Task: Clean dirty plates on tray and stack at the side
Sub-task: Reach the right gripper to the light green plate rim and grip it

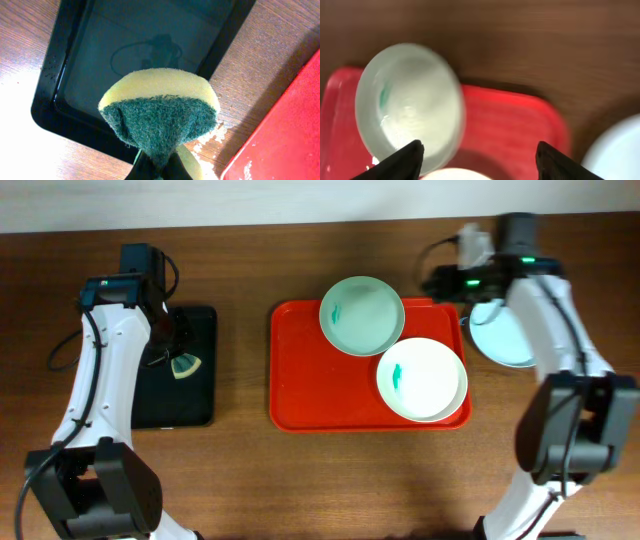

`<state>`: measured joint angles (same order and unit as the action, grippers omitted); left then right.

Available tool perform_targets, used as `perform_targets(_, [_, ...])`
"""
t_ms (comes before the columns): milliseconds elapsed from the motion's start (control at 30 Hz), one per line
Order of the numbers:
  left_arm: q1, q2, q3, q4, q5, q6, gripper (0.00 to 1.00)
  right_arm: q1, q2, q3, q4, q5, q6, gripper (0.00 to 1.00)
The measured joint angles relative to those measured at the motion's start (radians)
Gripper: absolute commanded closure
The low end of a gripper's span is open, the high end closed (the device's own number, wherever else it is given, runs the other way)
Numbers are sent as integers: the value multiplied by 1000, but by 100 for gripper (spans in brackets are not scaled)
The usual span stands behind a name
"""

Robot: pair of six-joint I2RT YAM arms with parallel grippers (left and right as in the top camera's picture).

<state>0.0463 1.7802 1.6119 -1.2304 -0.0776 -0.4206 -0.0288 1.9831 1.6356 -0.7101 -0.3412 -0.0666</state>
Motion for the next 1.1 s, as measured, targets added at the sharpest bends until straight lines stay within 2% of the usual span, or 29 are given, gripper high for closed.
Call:
perform_targets(167, [0, 0, 0, 0, 0, 0, 100, 131, 83, -1, 42, 104, -16, 34])
perform_targets(233, [0, 0, 0, 0, 0, 0, 100, 147, 115, -3, 48, 129, -6, 40])
perform_targets(333, [0, 0, 0, 0, 0, 0, 100, 146, 151, -4, 54, 168, 43, 41])
perform_targets(400, [0, 0, 0, 0, 0, 0, 100, 141, 173, -4, 63, 184, 76, 44])
perform_targets(600, [0, 0, 0, 1, 0, 0, 100, 143, 196, -4, 68, 170, 113, 70])
perform_targets(733, [0, 0, 0, 2, 0, 0, 100, 156, 200, -4, 68, 163, 119, 74])
perform_targets(833, [0, 0, 0, 3, 0, 0, 100, 172, 210, -4, 68, 163, 121, 96])
perform_targets(1100, [0, 0, 0, 4, 0, 0, 100, 186, 216, -4, 31, 23, 134, 96])
